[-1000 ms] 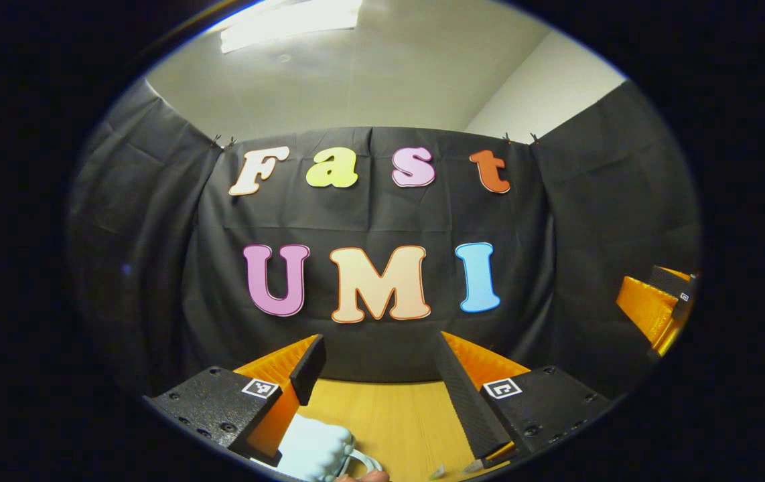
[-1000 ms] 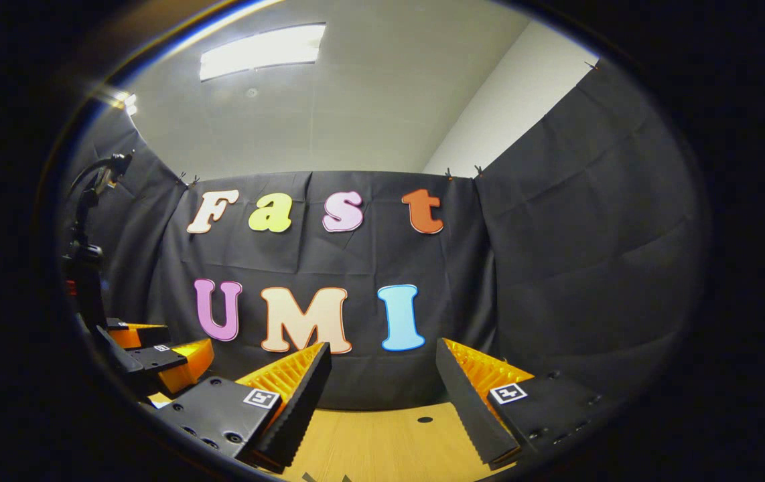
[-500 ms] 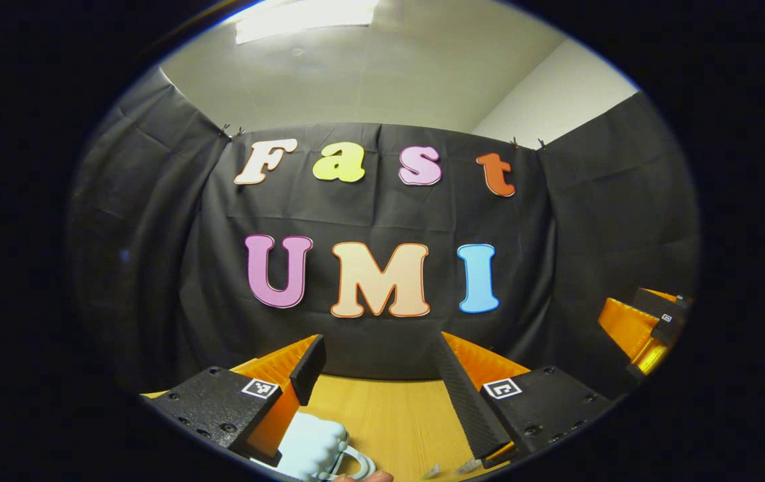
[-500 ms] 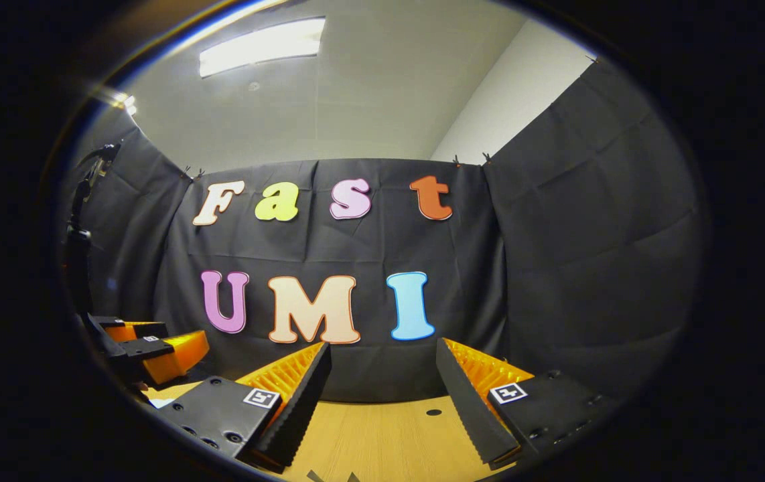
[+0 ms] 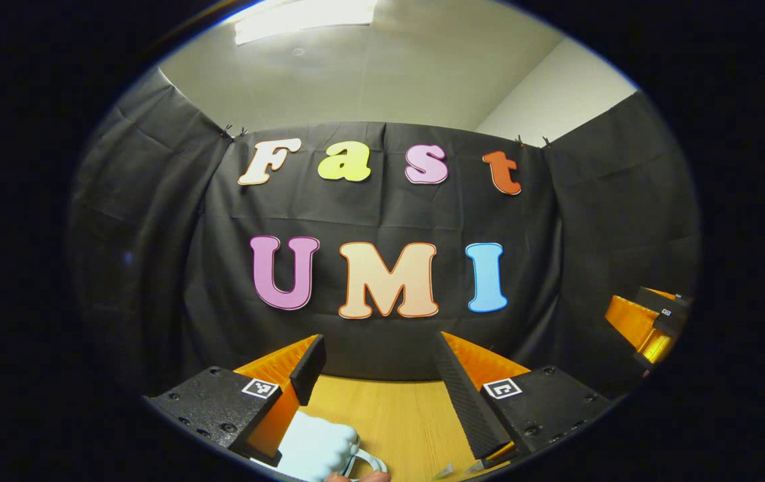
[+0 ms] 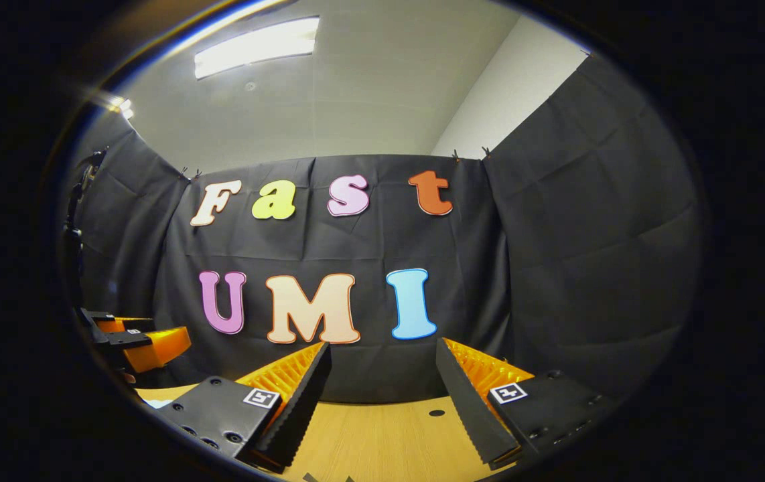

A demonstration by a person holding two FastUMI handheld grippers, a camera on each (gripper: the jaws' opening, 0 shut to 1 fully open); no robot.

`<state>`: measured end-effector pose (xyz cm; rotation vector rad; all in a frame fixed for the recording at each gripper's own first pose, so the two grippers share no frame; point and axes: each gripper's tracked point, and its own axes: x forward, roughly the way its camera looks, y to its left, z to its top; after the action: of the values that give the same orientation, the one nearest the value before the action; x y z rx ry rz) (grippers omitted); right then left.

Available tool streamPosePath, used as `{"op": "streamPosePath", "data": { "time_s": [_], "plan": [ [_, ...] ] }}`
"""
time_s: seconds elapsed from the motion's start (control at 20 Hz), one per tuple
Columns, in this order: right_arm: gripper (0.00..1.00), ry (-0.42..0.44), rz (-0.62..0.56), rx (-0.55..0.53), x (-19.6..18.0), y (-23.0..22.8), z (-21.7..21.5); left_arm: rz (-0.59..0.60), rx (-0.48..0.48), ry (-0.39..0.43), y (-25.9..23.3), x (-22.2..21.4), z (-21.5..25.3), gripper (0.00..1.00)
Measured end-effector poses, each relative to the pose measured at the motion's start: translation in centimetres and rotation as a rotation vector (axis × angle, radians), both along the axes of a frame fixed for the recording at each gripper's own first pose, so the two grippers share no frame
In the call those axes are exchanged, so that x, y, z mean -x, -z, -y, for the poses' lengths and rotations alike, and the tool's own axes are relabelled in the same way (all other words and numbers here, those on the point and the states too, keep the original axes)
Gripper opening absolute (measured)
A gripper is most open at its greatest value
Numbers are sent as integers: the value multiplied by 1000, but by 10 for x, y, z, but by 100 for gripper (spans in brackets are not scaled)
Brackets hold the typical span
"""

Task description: First open the suitcase, pack the skin care products into it, and then close the suitcase.

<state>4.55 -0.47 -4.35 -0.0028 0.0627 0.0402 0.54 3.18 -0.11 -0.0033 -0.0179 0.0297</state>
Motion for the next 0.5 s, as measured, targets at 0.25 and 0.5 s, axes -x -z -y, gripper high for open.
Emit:
{"op": "streamPosePath", "data": {
  "time_s": [0.25,0.5],
  "plan": [
    [95,-26,-4,28,-21,13,21,-44,-30,-23,21,1,-5,95],
    [97,-83,-35,51,-40,49,39,-152,-34,-32,68,4,-9,94]
  ]
}}
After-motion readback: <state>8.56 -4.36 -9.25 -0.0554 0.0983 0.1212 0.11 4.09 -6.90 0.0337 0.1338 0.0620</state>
